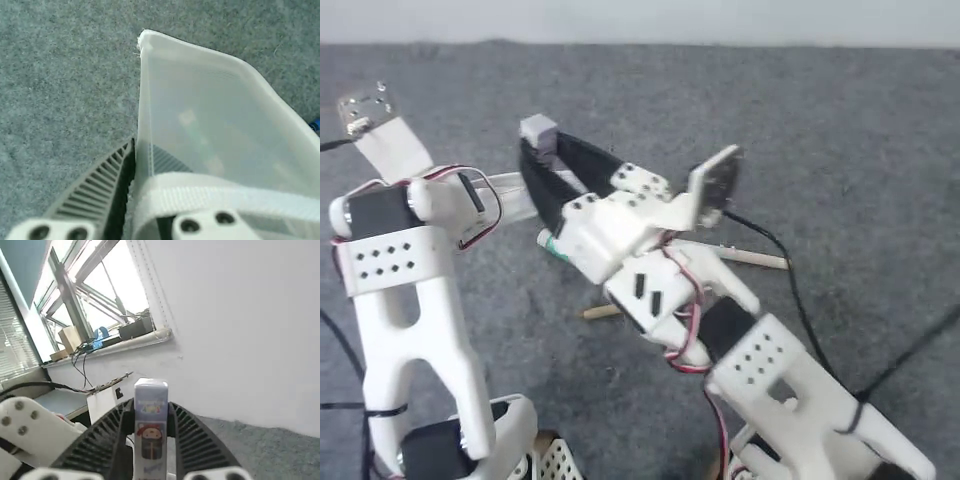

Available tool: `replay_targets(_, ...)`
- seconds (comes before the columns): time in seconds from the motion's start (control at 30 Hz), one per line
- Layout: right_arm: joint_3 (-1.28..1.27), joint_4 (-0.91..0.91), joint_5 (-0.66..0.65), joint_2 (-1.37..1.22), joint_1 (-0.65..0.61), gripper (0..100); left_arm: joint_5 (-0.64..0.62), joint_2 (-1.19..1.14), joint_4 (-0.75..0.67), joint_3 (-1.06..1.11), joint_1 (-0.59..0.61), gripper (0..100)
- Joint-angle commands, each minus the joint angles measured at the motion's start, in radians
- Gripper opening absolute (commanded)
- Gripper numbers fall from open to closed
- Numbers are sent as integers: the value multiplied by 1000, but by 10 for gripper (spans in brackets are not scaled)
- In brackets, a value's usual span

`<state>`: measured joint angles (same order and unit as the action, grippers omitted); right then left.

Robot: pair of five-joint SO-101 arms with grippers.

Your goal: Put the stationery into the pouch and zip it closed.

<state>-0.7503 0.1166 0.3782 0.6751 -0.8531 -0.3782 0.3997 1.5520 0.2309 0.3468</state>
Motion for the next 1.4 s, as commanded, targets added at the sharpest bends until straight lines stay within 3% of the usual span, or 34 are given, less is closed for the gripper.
replay_targets(0.0,8,162,-83,-114,-19,6,-6,0,-28,-10,3,14)
replay_targets(0.17,6,323,-153,-259,-19,6,-6,0,-26,-10,3,14)
replay_targets(0.43,-20,430,-167,-389,-18,6,-6,-2,-26,-10,3,14)
replay_targets(0.63,-123,590,-316,-401,-19,6,-6,-3,-26,-10,3,14)
replay_targets(0.87,-127,628,-325,-450,-19,6,-6,-3,-26,-10,3,14)
replay_targets(1.0,-118,771,-334,-564,-15,6,-6,-3,-26,-8,3,14)
replay_targets(1.17,-124,983,-565,-687,-21,10,-6,-5,-26,-7,3,14)
replay_targets(1.23,-124,1024,-597,-717,-31,12,-6,-6,-26,-7,3,14)
replay_targets(1.37,-130,1033,-601,-733,-36,125,-6,-6,-26,-7,3,14)
